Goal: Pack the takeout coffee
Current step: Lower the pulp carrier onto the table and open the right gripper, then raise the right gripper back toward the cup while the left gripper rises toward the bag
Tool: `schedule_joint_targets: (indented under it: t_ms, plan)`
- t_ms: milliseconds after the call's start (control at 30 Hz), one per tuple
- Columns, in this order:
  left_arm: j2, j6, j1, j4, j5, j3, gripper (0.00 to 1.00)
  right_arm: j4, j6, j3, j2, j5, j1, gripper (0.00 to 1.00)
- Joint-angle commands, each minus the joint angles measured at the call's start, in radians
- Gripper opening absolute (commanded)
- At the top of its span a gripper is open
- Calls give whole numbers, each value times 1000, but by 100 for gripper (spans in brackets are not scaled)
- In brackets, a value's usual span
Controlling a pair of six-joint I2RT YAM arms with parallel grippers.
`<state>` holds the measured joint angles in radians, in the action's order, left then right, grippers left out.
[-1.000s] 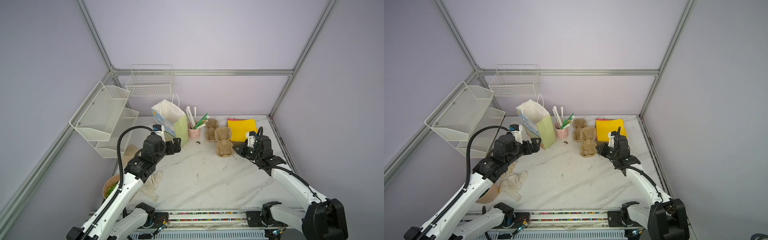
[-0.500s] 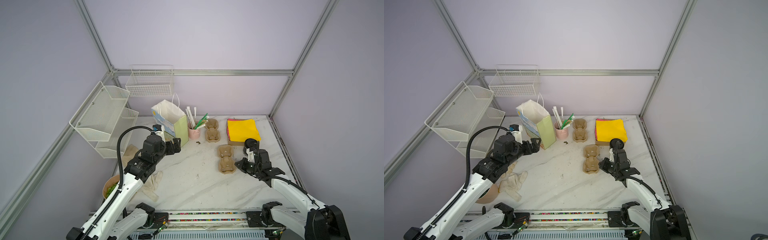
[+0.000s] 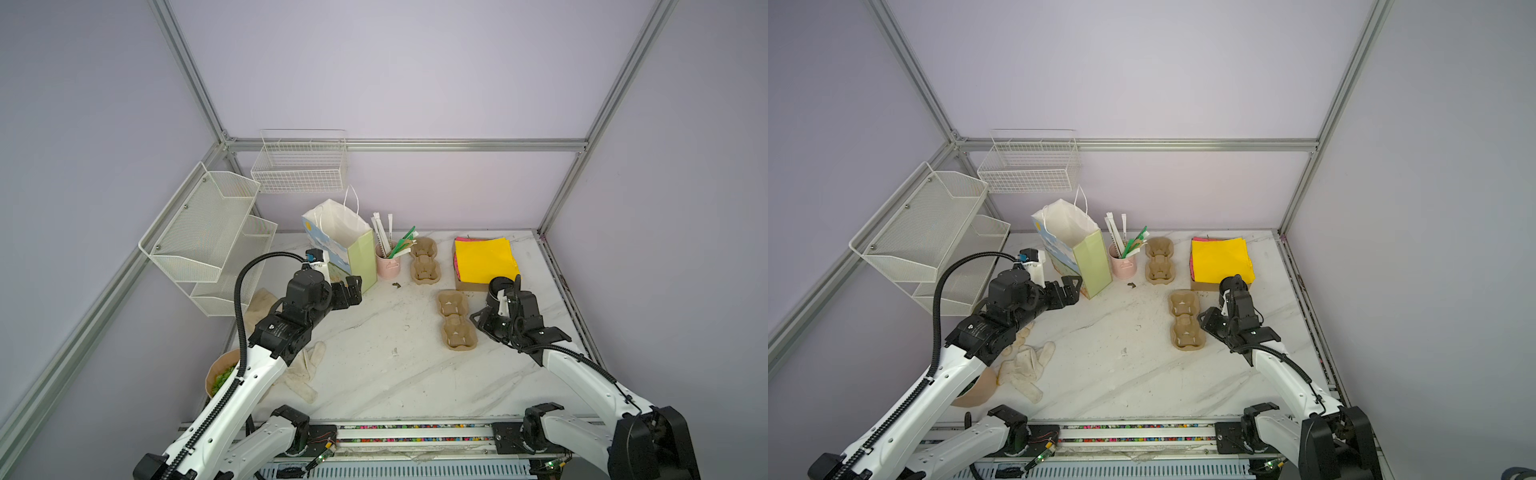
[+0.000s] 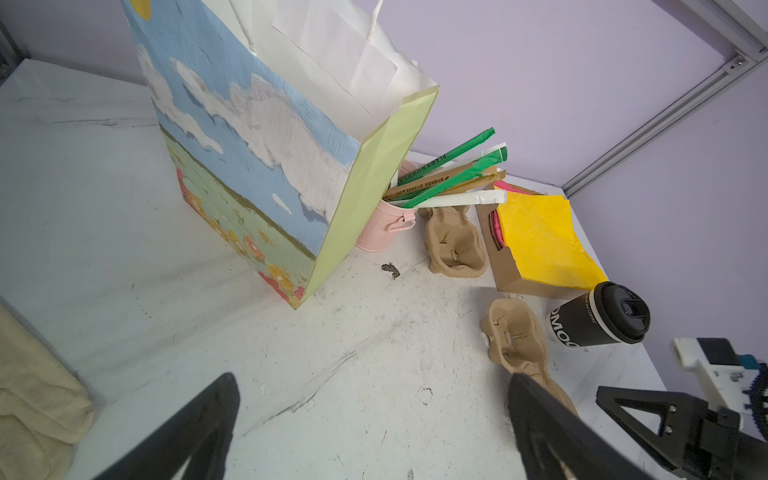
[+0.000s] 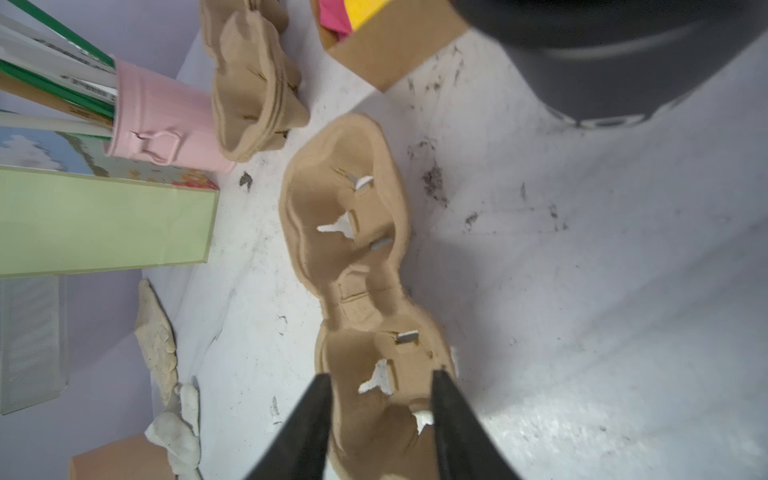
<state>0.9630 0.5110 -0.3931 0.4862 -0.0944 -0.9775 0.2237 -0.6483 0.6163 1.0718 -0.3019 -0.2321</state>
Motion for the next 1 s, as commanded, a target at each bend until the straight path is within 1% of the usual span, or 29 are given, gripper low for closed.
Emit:
schedule_joint_targets:
  t_ms: [0,100,200,333,400,567,600,733,867,967]
  plan:
    - [-12,-15,5,-34,-16,19,100,70,38,92,-9,73,-5,61]
    - [-23,6,5,-34,-19,0,100,91,62,172,10,70,-5,72]
    - [-31,20,6,-12,-35,-47,100,85,101,257,38,74,-4,77]
    - [-23,24,6,44,-52,-115,100,32,99,357,106,20,-11,77]
    - [-25,15,7,48,-62,-126,100,2,90,399,143,18,-40,77]
    - [-26,-2,9,51,-100,-128,100,18,122,543,265,140,-191,76]
    - [-25,-1,8,50,-101,-129,100,19,124,560,282,148,-203,76]
    - [-2,10,12,41,-112,-150,100,-17,107,588,337,136,-232,75]
    - [49,25,24,63,-158,-221,100,-7,111,593,356,180,-264,75]
    - [73,42,40,60,-169,-256,100,-1,115,581,351,198,-268,75]
